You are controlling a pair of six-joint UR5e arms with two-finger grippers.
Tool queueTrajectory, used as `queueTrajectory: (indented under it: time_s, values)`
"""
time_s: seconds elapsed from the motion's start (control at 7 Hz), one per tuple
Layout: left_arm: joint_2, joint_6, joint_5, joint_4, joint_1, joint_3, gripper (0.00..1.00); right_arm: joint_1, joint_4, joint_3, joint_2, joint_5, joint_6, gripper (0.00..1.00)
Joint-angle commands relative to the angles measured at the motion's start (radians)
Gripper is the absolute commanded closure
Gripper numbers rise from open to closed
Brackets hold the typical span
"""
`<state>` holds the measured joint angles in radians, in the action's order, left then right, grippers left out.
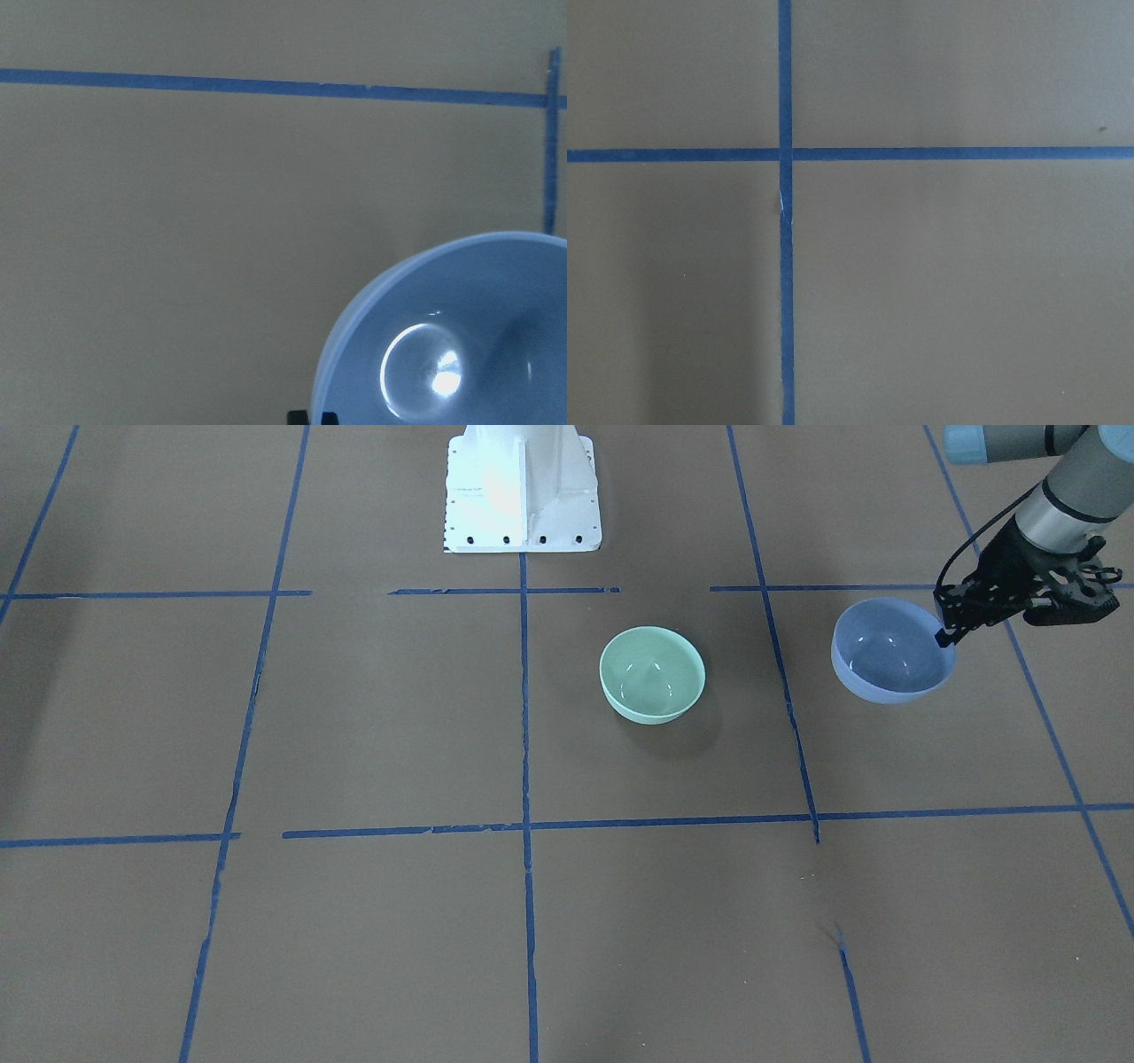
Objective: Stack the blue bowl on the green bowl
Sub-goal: 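Lift the blue bowl with the left gripper and carry it over the green bowl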
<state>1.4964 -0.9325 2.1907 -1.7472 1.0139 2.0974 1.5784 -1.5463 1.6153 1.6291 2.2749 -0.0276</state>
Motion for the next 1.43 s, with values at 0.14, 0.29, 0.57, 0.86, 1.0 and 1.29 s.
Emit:
queueTrajectory:
  time_s: [0.14,0.29,0.57,0.86,1.0,1.29]
  values:
    - [0.206,-0.381,-0.014,0.098,-0.217,0.062,1.00,0.000,0.000,0.000,0.000,0.000,0.000,0.00]
    - [0.288,-0.447,-0.099,0.156,-0.315,0.049,1.00,0.000,-0.002,0.000,0.000,0.002,0.000,0.00]
    - [0.366,-0.491,-0.124,0.184,-0.377,0.011,1.00,0.000,0.000,0.000,0.000,0.002,0.000,0.00]
    - [0.406,-0.511,-0.137,0.179,-0.391,-0.057,1.00,0.000,0.000,0.000,0.000,0.000,0.000,0.00]
    - [0.406,-0.511,-0.140,0.179,-0.391,-0.075,1.00,0.000,0.000,0.000,0.000,0.000,0.000,0.00]
    - [0.406,-0.511,-0.140,0.140,-0.391,-0.121,1.00,0.000,0.000,0.000,0.000,0.000,0.000,0.00]
